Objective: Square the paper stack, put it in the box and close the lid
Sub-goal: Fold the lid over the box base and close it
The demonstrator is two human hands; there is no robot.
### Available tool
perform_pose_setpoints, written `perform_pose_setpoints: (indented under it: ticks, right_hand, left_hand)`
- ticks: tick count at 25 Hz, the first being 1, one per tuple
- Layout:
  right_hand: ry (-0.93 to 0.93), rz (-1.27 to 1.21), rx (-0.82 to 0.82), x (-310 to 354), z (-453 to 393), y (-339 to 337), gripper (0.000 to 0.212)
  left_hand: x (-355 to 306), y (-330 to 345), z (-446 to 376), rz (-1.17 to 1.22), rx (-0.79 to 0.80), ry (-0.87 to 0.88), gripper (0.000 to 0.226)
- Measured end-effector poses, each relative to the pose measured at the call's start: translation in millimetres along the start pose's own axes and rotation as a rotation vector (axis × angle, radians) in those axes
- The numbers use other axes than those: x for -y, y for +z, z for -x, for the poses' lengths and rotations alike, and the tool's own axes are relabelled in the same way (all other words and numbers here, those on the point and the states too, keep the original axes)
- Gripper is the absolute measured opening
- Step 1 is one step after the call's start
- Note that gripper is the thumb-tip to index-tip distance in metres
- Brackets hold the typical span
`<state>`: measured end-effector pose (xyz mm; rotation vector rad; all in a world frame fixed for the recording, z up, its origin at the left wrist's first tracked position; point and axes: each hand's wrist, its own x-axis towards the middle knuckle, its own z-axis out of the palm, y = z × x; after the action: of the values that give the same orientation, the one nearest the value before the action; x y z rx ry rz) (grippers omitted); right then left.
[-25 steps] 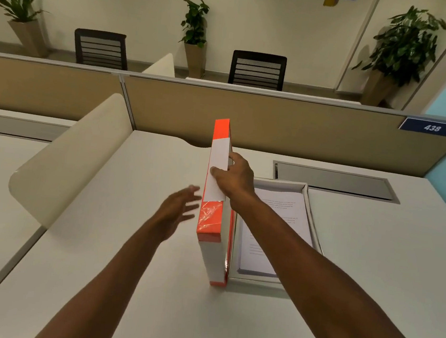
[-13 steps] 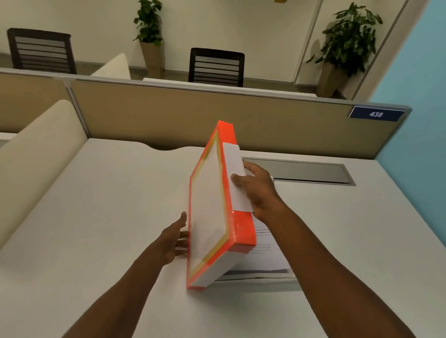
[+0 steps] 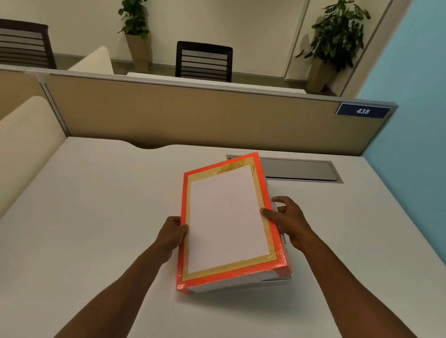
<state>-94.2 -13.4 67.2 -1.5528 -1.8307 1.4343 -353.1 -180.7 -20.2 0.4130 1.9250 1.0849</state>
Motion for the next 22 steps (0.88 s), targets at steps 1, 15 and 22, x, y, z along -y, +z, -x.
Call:
perform_pose_setpoints:
  ticks: [1, 15, 22]
  right_hand:
    - [0.017, -0.009, 0.01, -7.6, -4.4, -1.3, 0.059]
    - [-0.022, 0.106, -0.016, -65.2, -26.8, 6.1, 0.051]
    - [0.018, 0.042, 0.012, -78.6, -30.9, 11.2, 0.047]
  left_hand:
    - [1.3, 2.4, 1.2, 0.016, 0.003, 0.0, 0.031]
    - [15.6, 27.2, 7.7, 0.398, 0.076, 0.032, 0.064]
    - [16.8, 33.1, 10.1, 0.531, 0.155, 0.011, 0.063]
